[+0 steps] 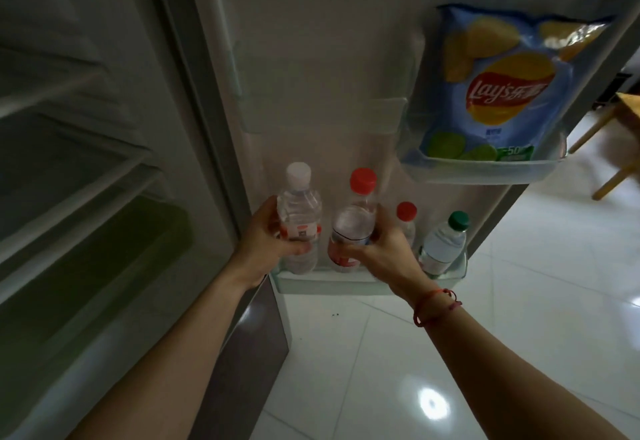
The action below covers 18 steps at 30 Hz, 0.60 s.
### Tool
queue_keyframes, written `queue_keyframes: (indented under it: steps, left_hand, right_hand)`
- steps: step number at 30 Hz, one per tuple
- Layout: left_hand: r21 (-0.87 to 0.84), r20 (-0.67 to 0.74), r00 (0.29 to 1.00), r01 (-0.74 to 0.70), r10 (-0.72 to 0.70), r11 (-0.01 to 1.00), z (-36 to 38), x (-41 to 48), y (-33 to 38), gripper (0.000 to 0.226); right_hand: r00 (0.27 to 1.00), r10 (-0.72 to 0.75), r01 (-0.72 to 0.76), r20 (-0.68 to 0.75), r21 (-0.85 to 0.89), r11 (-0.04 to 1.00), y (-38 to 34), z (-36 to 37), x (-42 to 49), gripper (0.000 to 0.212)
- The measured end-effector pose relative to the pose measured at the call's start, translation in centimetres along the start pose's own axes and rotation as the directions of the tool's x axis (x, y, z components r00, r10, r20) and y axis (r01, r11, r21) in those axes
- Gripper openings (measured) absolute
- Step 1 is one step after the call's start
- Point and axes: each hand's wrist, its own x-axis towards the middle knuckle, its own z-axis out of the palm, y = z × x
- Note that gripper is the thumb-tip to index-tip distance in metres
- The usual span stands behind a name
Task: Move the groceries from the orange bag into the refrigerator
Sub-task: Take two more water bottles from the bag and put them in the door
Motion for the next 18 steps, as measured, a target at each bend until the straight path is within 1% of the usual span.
queue_keyframes:
  steps: [6,8,11,14,18]
  left_hand:
    - [0.070,0.016,0.998,0.053,-0.054,0.996,0.1,2.1,-2.9,0.073]
    - [0.078,0.023,0.997,0.068,-0.070,0.995,0.3,2.6,-3.7,0.075]
    - [0.095,0.028,0.996,0.080,-0.083,0.992,0.6,3.1,-4.4,0.072]
    - [0.111,0.032,0.995,0.089,-0.093,0.990,0.9,3.5,-5.0,0.072]
    - [0.126,0.033,0.992,0.115,-0.120,0.985,0.7,4.0,-6.1,0.072]
  right_hand:
    - [0.997,0.064,-0.061,0.043,-0.063,0.996,3.2,2.0,2.5,0.067]
    - [0.995,0.095,-0.092,0.036,-0.081,0.992,4.2,2.4,3.1,0.067]
    - [0.991,0.132,-0.130,0.021,-0.099,0.987,5.5,2.9,3.7,0.068]
    - [0.988,0.155,-0.153,0.011,-0.109,0.982,6.5,3.1,4.1,0.071]
    - [0.981,0.191,-0.193,-0.028,-0.121,0.974,7.3,3.2,4.2,0.071]
